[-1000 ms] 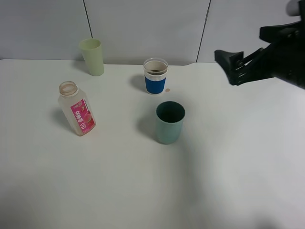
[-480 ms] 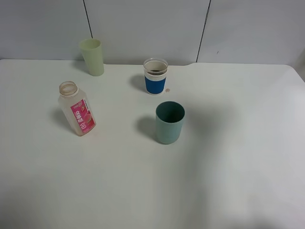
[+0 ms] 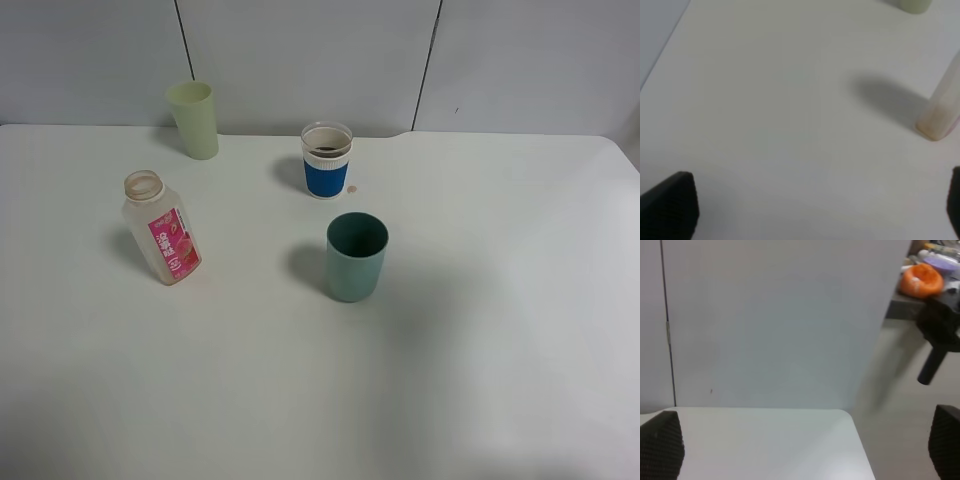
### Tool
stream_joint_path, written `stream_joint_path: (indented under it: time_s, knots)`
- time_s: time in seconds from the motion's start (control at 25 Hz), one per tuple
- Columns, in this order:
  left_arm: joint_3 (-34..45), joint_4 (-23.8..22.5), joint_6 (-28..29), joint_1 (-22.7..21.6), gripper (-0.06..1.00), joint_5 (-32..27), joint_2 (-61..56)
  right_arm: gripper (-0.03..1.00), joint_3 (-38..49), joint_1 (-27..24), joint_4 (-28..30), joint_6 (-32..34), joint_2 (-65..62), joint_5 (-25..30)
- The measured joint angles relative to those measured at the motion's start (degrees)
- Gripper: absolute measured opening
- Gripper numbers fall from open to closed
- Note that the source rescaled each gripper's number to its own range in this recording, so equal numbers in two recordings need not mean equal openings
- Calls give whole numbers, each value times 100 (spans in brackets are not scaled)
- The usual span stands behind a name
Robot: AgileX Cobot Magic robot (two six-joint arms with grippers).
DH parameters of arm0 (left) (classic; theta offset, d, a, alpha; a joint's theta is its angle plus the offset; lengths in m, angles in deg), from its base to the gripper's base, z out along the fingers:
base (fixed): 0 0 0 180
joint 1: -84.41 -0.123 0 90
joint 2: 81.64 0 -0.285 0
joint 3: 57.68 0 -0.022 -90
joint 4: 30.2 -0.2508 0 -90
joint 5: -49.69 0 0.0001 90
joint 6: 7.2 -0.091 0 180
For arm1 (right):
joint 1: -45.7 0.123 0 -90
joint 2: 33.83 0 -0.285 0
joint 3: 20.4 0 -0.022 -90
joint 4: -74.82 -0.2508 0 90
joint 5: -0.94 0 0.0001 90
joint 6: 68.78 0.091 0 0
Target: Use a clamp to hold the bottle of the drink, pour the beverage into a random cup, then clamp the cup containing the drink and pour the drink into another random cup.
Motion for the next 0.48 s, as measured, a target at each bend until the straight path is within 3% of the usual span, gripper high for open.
stream_joint_path:
  time_s: [0.48]
  knots:
    - [0,0,0,0,100,0,0,100,-5,0,113,0,-1771,1910]
